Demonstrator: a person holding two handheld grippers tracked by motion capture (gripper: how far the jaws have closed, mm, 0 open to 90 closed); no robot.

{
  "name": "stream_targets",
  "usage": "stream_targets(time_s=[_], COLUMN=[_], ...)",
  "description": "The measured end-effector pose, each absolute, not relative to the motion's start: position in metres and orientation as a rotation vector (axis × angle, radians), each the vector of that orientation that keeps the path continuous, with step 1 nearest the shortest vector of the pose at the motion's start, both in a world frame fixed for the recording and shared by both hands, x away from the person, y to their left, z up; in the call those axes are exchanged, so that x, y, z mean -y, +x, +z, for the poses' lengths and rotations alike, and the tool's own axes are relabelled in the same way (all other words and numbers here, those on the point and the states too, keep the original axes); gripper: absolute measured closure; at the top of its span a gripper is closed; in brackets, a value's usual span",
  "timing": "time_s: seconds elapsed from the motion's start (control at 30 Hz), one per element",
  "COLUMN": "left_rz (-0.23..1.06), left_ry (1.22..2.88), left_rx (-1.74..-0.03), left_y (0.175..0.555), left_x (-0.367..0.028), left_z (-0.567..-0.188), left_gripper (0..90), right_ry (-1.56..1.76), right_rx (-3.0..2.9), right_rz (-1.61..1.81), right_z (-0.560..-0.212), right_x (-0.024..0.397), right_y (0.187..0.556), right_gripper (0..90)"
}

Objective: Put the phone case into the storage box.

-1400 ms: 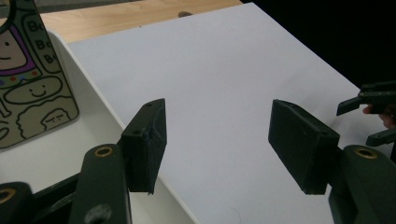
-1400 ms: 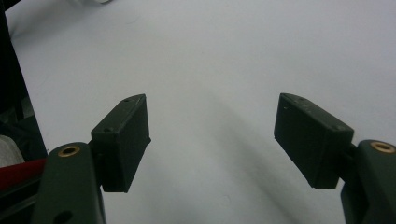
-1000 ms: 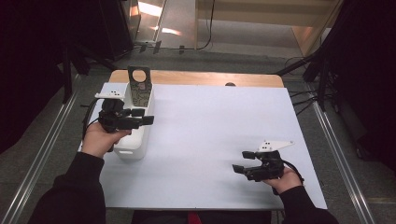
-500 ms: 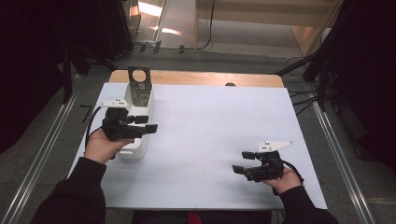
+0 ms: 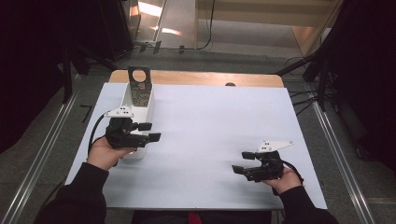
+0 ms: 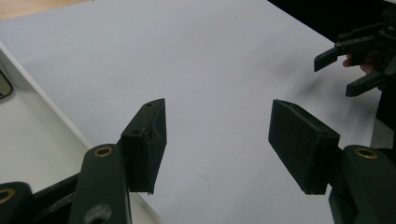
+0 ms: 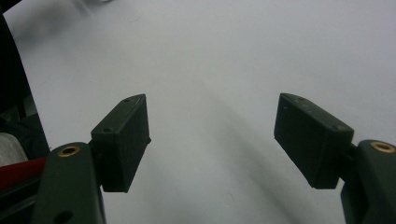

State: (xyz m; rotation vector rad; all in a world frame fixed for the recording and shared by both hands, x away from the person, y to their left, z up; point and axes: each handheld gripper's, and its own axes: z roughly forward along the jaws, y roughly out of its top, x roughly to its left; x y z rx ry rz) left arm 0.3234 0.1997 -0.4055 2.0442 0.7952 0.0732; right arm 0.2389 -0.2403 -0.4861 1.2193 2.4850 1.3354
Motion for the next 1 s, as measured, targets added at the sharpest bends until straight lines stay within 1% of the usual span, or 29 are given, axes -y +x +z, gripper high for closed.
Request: stream_targets(time_s=[0.07, 0.1, 0.57, 1.0], left_rz=[0.069, 0.068, 0.074, 0.090], left_ry=[2.048, 2.047, 2.087, 2.106], left_rx=[-0.784, -0.782, -0.703, -0.672], left_y=[0.321, 0.320, 0.304, 0.289], left_x=[-0.199, -0.199, -0.192, -0.190], left_z=[-0.407, -0.408, -0.419, -0.426], left_gripper=[35.9, 33.1, 33.0, 32.9], right_ry=[1.219, 1.218, 1.215, 1.204], right_rx=[-2.486, -2.487, -2.496, -2.500], right_rz=[1.335, 1.334, 1.330, 1.328], right_z=[-0.486, -0.486, -0.486, -0.486], right_x=[0.240, 0.240, 0.239, 0.239], right_y=[0.239, 0.239, 0.238, 0.238], right_gripper=[25.8, 25.7, 25.8, 25.8])
